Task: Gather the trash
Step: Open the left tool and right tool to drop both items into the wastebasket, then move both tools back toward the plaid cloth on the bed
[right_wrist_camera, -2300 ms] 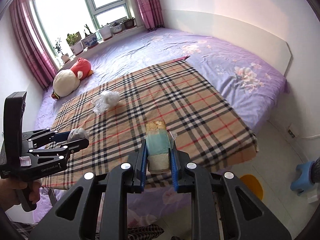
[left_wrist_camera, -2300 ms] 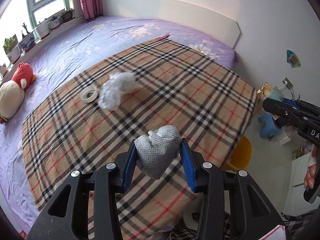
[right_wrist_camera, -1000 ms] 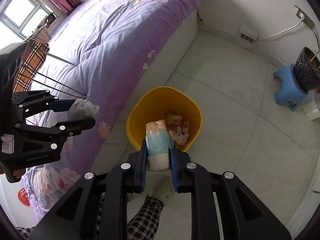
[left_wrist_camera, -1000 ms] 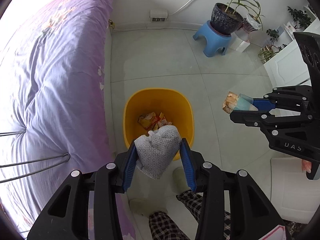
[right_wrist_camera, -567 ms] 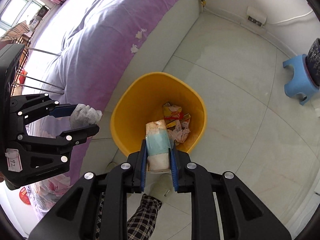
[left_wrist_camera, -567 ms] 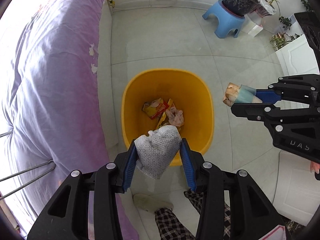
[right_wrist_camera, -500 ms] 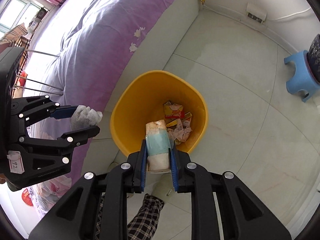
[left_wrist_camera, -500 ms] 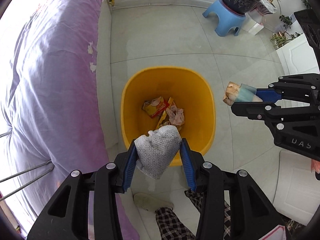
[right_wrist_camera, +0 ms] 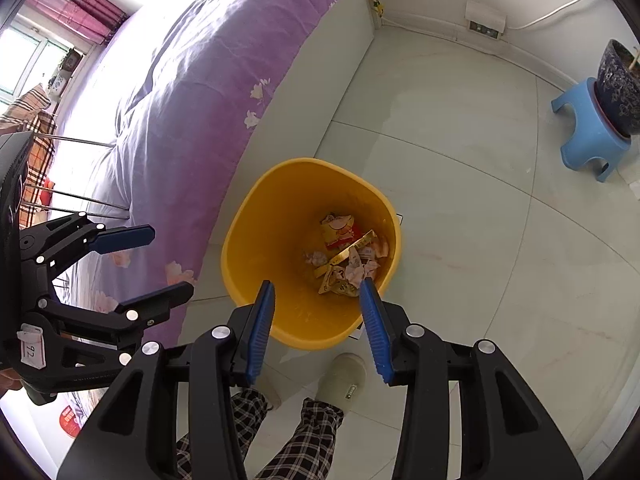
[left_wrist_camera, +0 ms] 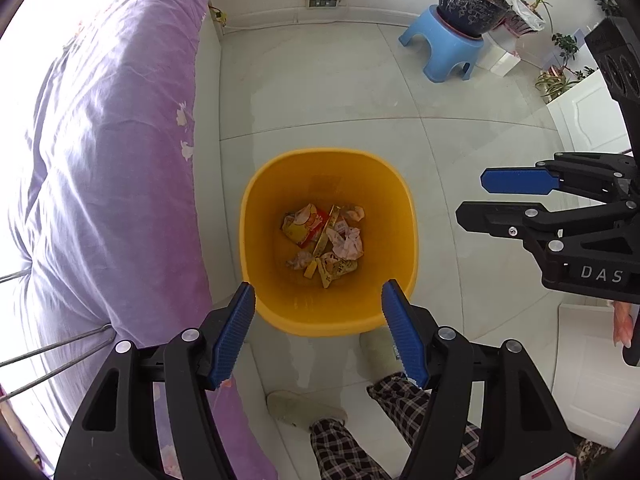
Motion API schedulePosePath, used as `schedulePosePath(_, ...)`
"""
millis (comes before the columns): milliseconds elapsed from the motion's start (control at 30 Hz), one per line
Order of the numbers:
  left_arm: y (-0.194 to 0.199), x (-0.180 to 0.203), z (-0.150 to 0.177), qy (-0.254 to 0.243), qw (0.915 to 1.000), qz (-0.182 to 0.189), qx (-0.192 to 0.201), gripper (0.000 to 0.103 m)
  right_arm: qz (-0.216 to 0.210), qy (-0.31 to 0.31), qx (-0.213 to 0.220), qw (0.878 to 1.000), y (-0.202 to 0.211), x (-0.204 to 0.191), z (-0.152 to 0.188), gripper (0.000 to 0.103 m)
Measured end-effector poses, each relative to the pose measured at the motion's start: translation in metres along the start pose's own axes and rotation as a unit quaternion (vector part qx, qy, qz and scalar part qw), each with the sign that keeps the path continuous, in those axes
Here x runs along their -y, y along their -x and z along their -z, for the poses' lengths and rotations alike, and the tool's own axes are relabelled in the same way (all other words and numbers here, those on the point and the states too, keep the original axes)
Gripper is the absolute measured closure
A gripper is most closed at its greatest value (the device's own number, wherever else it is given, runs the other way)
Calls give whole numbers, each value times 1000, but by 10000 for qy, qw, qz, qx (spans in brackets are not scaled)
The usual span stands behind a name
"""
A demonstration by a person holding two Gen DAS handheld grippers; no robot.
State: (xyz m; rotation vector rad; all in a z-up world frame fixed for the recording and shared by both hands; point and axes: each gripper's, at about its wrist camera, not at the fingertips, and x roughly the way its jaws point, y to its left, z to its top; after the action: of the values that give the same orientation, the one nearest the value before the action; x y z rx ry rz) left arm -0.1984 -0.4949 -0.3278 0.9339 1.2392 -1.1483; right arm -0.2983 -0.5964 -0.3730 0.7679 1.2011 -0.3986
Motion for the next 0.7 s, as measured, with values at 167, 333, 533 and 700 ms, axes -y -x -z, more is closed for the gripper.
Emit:
schedulePosePath(167,19,-1,4,18,9999,-65,113,37,82,66,96,9999,19,-8,6,58)
schedulePosePath(333,59,-2,17,99,9991,-43,409,36,261,170,391,9987,59,-27,16,58)
schedulePosePath(533,125,-4,46,360,9951,7,920,35,248,316,905,9951,124,-58,34,57)
schedulePosePath(700,176,-12,76,801,9875,18,1355,34,157,602,1244,9903,172,-95,48,57)
